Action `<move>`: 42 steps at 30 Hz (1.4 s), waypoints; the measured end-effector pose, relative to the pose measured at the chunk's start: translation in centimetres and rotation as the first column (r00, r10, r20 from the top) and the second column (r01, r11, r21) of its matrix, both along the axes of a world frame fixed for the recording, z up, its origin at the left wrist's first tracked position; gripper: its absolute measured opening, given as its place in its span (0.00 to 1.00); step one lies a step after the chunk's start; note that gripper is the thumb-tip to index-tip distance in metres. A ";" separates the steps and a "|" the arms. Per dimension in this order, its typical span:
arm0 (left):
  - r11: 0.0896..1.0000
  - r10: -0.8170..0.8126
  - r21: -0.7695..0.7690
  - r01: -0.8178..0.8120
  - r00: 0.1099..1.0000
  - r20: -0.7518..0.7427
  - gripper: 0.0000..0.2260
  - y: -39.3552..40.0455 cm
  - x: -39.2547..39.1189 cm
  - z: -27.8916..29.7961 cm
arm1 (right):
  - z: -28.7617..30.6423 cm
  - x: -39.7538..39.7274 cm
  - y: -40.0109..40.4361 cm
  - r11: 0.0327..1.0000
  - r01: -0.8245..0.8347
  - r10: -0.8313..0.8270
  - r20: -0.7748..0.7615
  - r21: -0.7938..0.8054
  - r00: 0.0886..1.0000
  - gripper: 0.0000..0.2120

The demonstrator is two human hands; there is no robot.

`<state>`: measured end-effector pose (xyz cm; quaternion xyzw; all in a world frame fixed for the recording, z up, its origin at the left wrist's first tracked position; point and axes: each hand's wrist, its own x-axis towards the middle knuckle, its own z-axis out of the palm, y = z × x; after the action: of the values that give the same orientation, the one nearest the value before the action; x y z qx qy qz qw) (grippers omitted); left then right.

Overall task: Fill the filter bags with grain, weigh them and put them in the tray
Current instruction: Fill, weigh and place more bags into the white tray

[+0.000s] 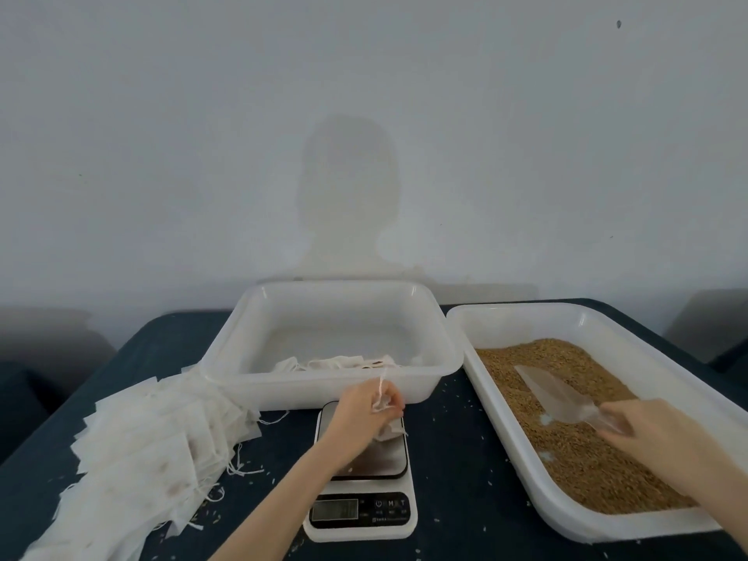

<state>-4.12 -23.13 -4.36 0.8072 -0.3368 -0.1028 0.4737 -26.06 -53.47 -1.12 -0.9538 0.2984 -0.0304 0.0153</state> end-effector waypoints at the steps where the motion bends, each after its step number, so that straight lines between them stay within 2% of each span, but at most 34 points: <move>1: 0.999 -0.038 0.023 0.039 0.999 -0.035 0.11 0.7 0.1 -0.3 | -0.5 0.2 -0.3 1.000 0.006 -0.006 -0.003 -0.007 1.000 0.06; 3: 0.988 -0.089 0.125 0.087 0.996 0.009 0.11 1.9 0.6 -0.6 | -1.4 0.8 -0.7 1.000 0.004 -0.004 -0.027 -0.012 1.000 0.06; 6: 0.956 -0.142 0.282 0.077 0.966 0.218 0.07 3.3 1.5 -0.6 | -2.3 1.9 -0.6 1.000 0.008 -0.010 -0.085 -0.029 0.996 0.06; 8: 0.950 -0.130 0.310 0.029 0.941 0.312 0.04 3.9 2.0 -0.7 | -2.8 2.5 -0.5 1.000 0.002 -0.004 -0.096 -0.017 0.995 0.08; 11: 0.955 -0.126 0.297 0.016 0.926 0.355 0.08 4.6 2.1 -1.1 | -2.8 2.9 -0.2 0.999 -0.001 -0.004 -0.160 -0.032 0.987 0.12; 15: 0.988 -0.117 0.127 0.089 0.965 0.234 0.04 5.9 1.6 -1.5 | -2.3 2.7 0.4 0.998 -0.022 0.006 -0.264 -0.058 0.965 0.14; 20: 0.999 -0.051 -0.013 0.053 0.994 0.098 0.12 8.6 1.3 -1.9 | -0.8 2.1 1.8 0.993 -0.037 0.003 -0.278 -0.116 0.961 0.21; 23: 0.993 -0.005 -0.116 0.008 0.999 0.031 0.16 9.7 1.4 -2.0 | 1.4 2.6 4.4 0.979 -0.032 0.002 -0.144 -0.202 0.990 0.20; 25: 0.979 0.048 -0.195 -0.050 0.999 -0.017 0.15 10.1 1.5 -2.0 | 3.0 3.5 7.2 0.975 -0.041 0.049 0.032 -0.218 0.998 0.16; 28: 0.948 0.163 -0.271 -0.170 0.986 -0.046 0.14 10.4 1.4 -2.4 | 4.7 5.1 12.4 0.984 -0.106 0.145 0.294 -0.146 0.945 0.09; 30: 0.910 0.269 -0.314 -0.273 0.962 -0.057 0.13 10.5 1.3 -2.9 | 4.8 6.3 15.6 0.980 -0.177 0.197 0.385 -0.087 0.902 0.06; 35: 0.816 0.496 -0.333 -0.473 0.868 -0.016 0.14 10.9 1.2 -4.3 | 1.4 9.2 19.8 0.953 -0.301 0.272 0.386 0.016 0.881 0.06; 42: 0.765 0.596 -0.319 -0.560 0.803 0.017 0.17 11.9 0.6 -6.1 | -3.5 10.9 21.4 0.936 -0.316 0.236 0.392 0.155 0.889 0.06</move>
<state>-3.49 -11.24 -10.47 0.7952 -0.1102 0.1478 0.5776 -15.20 -32.10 -4.63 -0.9566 0.1523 -0.1735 0.1779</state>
